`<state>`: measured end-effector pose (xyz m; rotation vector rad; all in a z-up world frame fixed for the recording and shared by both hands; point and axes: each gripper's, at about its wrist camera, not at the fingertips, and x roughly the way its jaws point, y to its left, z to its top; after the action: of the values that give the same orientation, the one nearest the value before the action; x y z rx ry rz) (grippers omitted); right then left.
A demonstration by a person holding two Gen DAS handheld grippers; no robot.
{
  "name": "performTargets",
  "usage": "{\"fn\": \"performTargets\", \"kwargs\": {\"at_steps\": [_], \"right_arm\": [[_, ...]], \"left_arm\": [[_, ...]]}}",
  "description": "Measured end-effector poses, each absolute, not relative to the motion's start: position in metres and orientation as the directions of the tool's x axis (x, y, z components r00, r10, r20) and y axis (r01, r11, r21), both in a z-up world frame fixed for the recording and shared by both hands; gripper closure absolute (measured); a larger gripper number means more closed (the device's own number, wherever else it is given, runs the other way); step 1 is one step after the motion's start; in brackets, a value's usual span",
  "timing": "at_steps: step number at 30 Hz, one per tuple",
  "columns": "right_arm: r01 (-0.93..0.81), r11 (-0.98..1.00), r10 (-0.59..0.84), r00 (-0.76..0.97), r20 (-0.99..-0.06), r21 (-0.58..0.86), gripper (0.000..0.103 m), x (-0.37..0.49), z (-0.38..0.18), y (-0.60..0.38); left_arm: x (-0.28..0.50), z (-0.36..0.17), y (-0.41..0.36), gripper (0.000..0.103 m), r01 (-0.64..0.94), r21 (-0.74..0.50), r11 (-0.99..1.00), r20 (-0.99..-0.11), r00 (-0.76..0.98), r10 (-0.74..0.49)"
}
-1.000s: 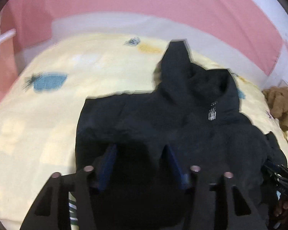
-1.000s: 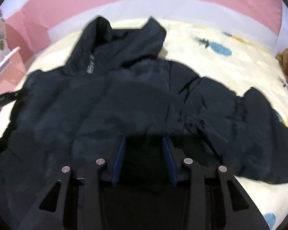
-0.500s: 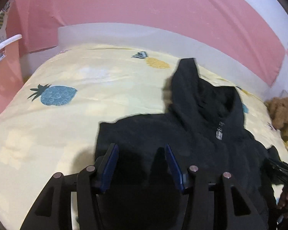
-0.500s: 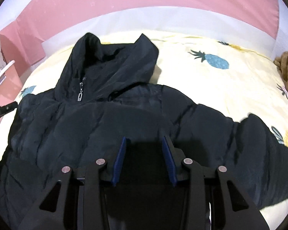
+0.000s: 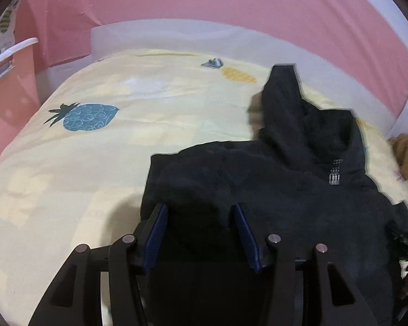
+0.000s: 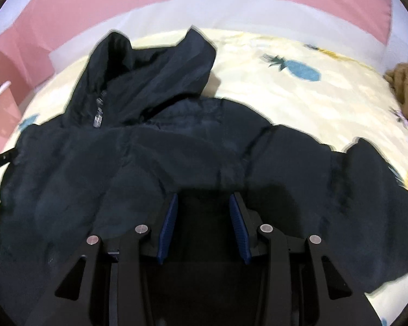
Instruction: Fold large clothes
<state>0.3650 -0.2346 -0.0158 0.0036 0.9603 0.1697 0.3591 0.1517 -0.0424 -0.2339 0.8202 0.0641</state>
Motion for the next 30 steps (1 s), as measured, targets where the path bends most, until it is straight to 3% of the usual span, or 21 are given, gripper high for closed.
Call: {"fn": "performTargets", "kwargs": {"at_steps": [6, 12, 16, 30], "right_arm": [[-0.138, 0.986, 0.156, 0.619, -0.77, 0.089, 0.062, 0.281, 0.03, -0.259], [-0.117, 0.989, 0.142, 0.65, -0.746, 0.086, 0.052, 0.211, 0.052, -0.279], [-0.101, 0.99, 0.139, 0.663, -0.736, 0.096, 0.044, 0.177, 0.058, -0.29], [-0.03, 0.992, 0.113, 0.67, -0.733, 0.126, 0.042, 0.129, 0.059, -0.327]], "left_arm": [[0.286, 0.001, 0.117, 0.051, -0.085, -0.162, 0.983, -0.696, 0.717, -0.053], [0.21, 0.025, 0.065, 0.051, 0.0, -0.179, 0.984, -0.66, 0.742, -0.12], [0.175, 0.027, 0.038, 0.051, 0.033, -0.19, 0.981, -0.661, 0.734, -0.153], [0.125, 0.016, -0.006, 0.051, 0.086, -0.195, 0.977, -0.696, 0.69, -0.199]]}}
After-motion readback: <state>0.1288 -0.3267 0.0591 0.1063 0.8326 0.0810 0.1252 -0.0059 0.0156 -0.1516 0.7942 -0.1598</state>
